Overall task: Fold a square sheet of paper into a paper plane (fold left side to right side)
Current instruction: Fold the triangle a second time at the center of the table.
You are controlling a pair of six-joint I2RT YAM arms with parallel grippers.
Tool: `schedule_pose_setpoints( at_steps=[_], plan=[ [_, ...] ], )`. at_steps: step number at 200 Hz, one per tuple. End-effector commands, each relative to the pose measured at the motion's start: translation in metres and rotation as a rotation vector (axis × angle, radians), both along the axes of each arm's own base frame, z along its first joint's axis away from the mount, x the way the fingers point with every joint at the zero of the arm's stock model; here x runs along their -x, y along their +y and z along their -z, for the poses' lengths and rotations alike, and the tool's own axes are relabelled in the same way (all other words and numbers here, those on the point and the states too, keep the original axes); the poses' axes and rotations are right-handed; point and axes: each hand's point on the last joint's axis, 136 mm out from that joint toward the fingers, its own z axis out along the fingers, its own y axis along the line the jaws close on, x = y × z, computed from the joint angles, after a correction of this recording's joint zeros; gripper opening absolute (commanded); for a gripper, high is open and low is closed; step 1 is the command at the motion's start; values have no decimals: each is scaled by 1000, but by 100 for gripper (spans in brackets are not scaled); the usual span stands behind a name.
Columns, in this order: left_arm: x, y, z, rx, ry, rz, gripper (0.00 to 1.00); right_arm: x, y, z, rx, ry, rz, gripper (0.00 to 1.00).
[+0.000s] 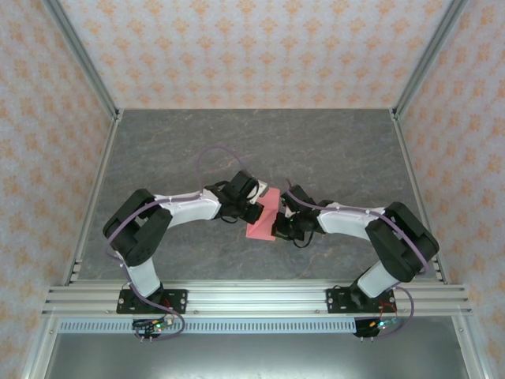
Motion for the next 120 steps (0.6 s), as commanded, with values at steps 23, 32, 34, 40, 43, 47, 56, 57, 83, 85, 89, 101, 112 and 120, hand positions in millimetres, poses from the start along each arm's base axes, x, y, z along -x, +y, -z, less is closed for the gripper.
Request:
schedule_pose_setpoints(
  at_steps=[23,32,34,40,43,47,56,57,83,85,89,101,112,120],
  plan=[
    [-7,3,3,-24,2,4,4,13,-22,23,131,49,-4,5],
    [-7,3,4,-25,2,4,5,14,-22,23,133,51,-5,5],
    [-7,3,4,-25,1,3,4,14,-22,23,133,51,-5,5],
    [-7,3,4,-25,2,3,5,14,-22,23,133,50,-5,5],
    [-8,3,4,-25,1,2,4,14,-22,23,133,51,-6,5],
    [-8,3,5,-26,2,3,4,14,-22,23,133,52,-6,6],
    [-8,3,6,-28,3,2,4,14,-22,24,134,53,-6,5],
    [-8,3,6,-29,3,2,4,14,-22,24,134,54,-5,5],
    [-10,4,8,-36,1,-1,5,15,-23,24,137,54,-7,5],
    [-10,4,8,-36,1,-2,4,15,-23,24,137,55,-6,5],
    [-10,4,8,-38,0,-3,4,14,-23,24,136,54,-7,5],
    [-11,5,8,-42,-3,-6,4,15,-23,24,138,55,-7,5],
    [-12,5,8,-44,-7,-7,4,15,-24,25,141,57,-8,6],
    [-12,5,7,-42,-8,-6,4,16,-24,25,142,59,-9,6]
  ],
)
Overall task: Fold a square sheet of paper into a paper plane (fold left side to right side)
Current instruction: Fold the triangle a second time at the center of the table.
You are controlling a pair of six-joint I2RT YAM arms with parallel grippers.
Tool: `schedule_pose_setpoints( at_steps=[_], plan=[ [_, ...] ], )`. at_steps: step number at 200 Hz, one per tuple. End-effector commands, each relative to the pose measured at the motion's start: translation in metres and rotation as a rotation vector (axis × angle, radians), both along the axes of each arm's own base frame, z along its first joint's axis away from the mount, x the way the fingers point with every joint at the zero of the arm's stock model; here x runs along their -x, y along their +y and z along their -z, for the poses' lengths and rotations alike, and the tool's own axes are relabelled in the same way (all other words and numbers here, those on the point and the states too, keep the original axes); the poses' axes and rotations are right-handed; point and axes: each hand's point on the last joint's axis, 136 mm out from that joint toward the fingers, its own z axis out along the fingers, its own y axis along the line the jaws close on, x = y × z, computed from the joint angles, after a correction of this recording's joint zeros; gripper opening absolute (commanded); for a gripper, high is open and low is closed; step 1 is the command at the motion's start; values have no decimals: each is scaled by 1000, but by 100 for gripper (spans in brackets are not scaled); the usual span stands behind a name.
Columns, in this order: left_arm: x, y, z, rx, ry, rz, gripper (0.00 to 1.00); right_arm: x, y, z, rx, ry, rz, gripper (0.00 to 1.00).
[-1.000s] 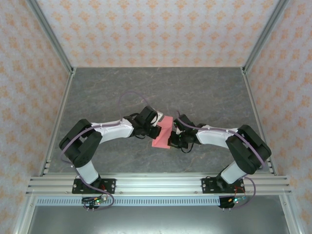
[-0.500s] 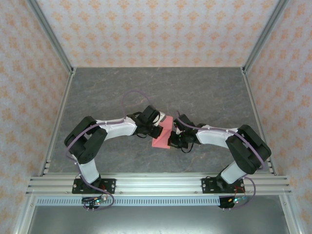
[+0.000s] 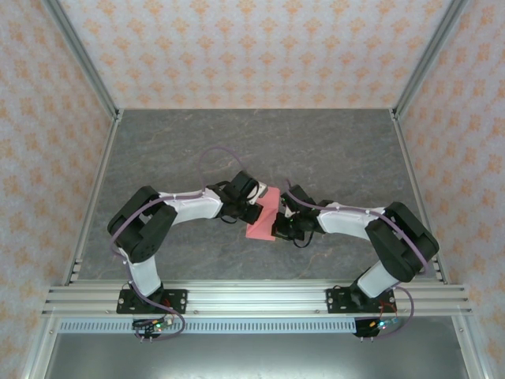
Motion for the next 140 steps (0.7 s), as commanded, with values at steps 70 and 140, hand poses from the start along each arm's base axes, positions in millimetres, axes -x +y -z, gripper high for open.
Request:
schedule_pose_setpoints(
  at_steps=[70,140],
  plan=[
    [-9,-3,-2,-10,-14,13,4,16,-24,26,147,68,0,6],
    [-5,-2,5,-18,8,18,5,16,-24,26,148,68,0,6]
  ],
)
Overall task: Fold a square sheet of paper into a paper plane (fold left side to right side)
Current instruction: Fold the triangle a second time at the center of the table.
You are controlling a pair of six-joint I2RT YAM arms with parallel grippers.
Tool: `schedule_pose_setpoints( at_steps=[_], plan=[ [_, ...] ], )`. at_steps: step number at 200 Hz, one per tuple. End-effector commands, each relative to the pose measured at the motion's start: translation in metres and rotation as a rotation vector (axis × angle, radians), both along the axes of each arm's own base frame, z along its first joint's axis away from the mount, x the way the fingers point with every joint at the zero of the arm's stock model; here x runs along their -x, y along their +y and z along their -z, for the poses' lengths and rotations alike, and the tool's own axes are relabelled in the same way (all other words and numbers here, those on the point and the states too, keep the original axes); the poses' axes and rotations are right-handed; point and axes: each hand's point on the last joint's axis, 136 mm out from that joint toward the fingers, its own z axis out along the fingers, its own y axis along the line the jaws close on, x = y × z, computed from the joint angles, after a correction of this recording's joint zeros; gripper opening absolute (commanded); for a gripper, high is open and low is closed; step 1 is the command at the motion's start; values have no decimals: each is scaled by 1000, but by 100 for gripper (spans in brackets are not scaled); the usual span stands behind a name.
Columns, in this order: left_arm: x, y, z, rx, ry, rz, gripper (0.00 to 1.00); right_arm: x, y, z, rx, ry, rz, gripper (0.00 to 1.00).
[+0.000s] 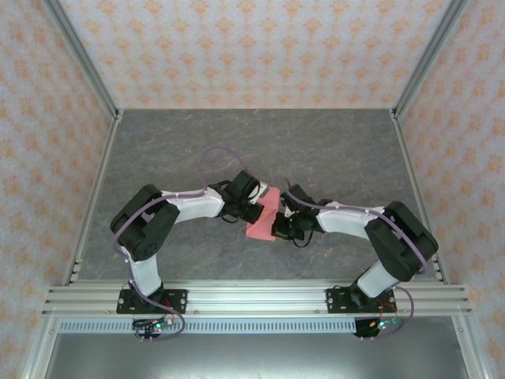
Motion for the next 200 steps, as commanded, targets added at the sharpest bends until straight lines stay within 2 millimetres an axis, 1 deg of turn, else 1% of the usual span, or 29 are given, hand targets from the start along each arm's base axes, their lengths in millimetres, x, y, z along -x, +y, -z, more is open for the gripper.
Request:
schedule_pose_setpoints(
  at_steps=[1,23,61,98,200],
  plan=[
    [-2,0,3,-10,10,11,5,16,-24,26,139,64,6,6],
    [2,0,8,-10,29,15,4,15,-23,25,131,59,5,6],
    [5,1,13,-11,47,24,4,10,-14,16,75,32,12,6],
    [7,-2,12,1,54,39,4,12,-17,23,100,51,10,6],
    [4,-11,-6,57,14,58,4,13,-21,24,123,51,4,6]
  ],
)
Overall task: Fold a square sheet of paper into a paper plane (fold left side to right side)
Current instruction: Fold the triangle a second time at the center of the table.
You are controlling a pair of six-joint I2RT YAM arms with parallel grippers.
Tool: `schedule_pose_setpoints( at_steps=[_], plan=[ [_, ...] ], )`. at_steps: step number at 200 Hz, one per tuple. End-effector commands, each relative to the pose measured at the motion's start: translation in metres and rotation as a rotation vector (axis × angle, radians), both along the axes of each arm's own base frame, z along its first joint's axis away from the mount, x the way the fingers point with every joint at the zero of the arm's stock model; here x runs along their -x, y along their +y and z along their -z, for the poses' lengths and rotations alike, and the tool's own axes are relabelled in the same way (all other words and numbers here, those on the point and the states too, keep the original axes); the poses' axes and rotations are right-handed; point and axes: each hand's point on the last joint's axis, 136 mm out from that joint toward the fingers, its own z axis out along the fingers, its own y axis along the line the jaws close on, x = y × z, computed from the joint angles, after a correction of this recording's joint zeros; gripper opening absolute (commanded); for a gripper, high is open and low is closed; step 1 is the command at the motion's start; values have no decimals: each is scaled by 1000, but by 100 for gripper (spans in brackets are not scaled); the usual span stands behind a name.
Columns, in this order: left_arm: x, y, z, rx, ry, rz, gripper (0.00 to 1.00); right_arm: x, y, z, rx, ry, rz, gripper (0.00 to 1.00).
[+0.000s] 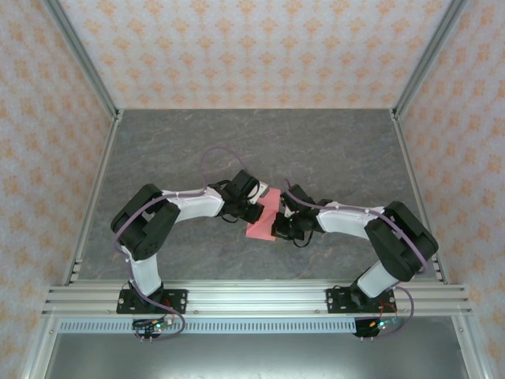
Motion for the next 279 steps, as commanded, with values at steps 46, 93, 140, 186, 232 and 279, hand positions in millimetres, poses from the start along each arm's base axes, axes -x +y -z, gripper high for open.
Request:
schedule_pose_setpoints(
  at_steps=[46,93,140,186,232,279],
  plan=[
    [1,-4,-4,15,-4,34,4,13,-21,23,124,54,5,6],
    [4,1,6,-15,14,32,4,10,-16,16,89,32,0,6],
    [7,6,11,-41,21,36,4,-17,-4,-28,-144,-79,84,6],
    [7,5,11,-37,20,38,4,-49,12,-48,-322,-139,165,6],
    [7,5,10,-34,23,34,4,-68,22,-46,-315,-149,174,5],
    [8,3,10,-31,25,36,4,-74,27,-37,-307,-124,172,5]
  ],
)
